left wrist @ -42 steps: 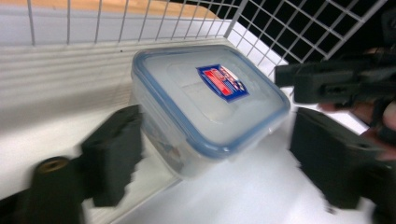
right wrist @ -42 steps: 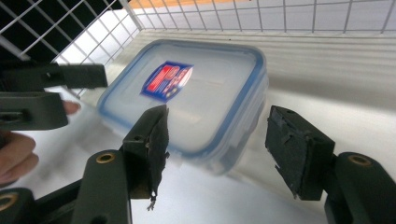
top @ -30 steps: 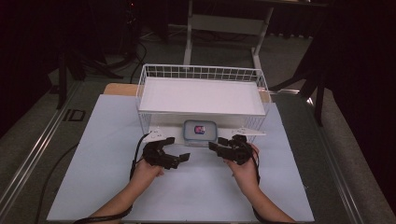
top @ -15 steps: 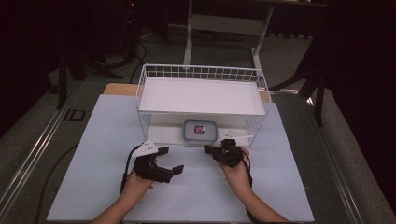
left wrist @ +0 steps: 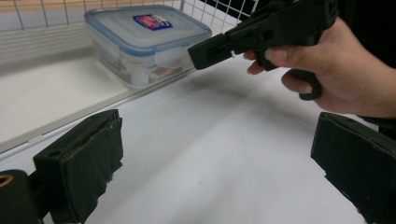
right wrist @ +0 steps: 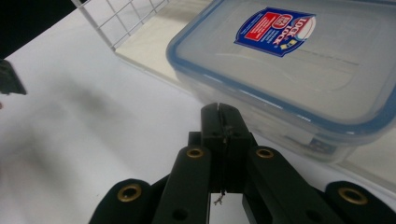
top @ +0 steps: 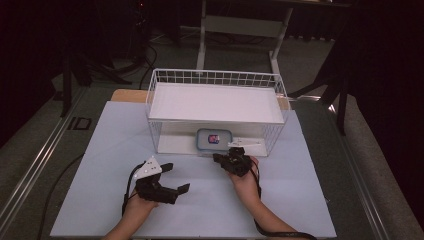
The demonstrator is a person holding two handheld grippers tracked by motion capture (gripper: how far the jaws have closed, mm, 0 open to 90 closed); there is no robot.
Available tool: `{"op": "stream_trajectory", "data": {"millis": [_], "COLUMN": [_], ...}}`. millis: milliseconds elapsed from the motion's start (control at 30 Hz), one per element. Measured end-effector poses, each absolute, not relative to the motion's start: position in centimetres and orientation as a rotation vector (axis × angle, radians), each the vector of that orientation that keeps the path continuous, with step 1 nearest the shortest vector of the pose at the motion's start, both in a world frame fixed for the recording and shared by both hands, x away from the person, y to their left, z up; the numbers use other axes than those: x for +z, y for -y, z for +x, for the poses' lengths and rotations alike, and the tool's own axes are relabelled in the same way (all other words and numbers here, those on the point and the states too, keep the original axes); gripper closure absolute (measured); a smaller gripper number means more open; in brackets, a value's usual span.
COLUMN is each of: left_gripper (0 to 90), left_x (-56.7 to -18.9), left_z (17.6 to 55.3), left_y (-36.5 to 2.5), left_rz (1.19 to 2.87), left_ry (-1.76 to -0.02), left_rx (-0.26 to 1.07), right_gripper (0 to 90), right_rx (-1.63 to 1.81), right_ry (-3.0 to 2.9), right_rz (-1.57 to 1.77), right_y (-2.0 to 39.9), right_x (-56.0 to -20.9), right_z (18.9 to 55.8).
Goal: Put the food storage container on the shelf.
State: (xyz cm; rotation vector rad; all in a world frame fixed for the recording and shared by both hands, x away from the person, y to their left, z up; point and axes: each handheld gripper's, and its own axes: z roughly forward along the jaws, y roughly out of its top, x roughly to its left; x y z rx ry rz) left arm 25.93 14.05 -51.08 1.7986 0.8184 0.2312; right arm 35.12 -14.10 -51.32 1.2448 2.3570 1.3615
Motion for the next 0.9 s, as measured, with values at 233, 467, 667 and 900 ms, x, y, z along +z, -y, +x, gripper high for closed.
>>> {"op": "stream_trajectory", "data": {"millis": [233,467,667,900], "left_gripper": [3.3,3.3,3.3,3.3], "left_x": [-51.2,-51.1,-51.1,-51.3], "left_z": [25.9,25.6,25.6,25.6], "left_y": [-14.0,-13.9,-14.0,-14.0], "left_rz": [1.803,1.799,1.798,1.800], "left_ry": [-0.810,-0.798,-0.795,-0.792], "left_rx": [0.226,0.252,0.246,0.234], "right_gripper": [89.9,89.9,89.9,89.9], "right_rx": [1.352,1.351,1.329,1.332], "right_ry": [-2.358,-2.336,-2.314,-2.286], "right_rz": [1.261,1.275,1.288,1.297], "right_y": [13.6,13.4,13.2,12.6], "right_x": [-52.0,-52.0,-52.1,-52.4], "right_z": [35.8,36.9,37.9,39.0]}}
